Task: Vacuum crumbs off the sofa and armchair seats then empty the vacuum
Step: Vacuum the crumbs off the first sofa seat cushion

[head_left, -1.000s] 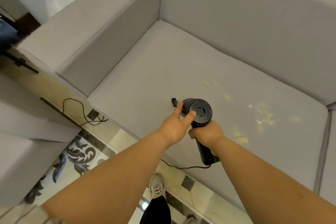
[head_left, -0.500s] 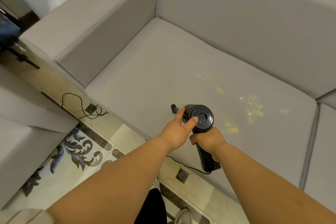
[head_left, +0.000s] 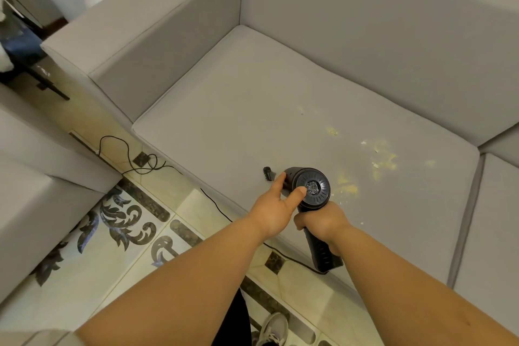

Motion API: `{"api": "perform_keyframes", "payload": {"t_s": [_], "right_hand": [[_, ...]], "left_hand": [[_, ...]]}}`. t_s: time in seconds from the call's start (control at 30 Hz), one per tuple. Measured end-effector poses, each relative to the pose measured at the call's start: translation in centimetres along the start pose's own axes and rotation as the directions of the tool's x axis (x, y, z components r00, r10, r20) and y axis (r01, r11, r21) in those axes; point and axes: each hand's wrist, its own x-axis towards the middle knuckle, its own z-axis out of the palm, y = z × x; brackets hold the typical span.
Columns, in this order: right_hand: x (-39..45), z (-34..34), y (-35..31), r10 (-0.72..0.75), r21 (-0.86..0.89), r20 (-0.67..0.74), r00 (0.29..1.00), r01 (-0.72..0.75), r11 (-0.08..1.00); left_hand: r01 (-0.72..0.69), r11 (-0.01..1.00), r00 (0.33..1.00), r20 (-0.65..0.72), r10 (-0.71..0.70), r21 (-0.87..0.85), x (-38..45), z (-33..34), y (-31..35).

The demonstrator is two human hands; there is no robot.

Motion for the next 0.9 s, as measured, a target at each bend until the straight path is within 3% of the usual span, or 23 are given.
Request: {"api": "perform_keyframes", "payload": {"t_s": [0.37,0.63,0.9], "right_hand": [[-1.5,-0.4,2.0,-0.021,-0.053,-0.029,0.999,0.019,0.998],[-1.2,1.4,0.1,-0.117,-0.045,-0.042,0.992,0.115,0.992],[-1.3,1.9,2.3,-0.051,-0.047,-0.068,0.996,0.047,0.998]], "left_hand": [[-0.022,0.999,1.0,-0.012,0.022,-0.031,-1.6,1.8,-1.4],[-0.074,0.997,0.987,-0.146,0.072,-0.005,-1.6,-0.5,-1.4],[-0.044,0.999,0.999,-0.027,0.044,0.003,-1.7,0.4,-2.9]]}}
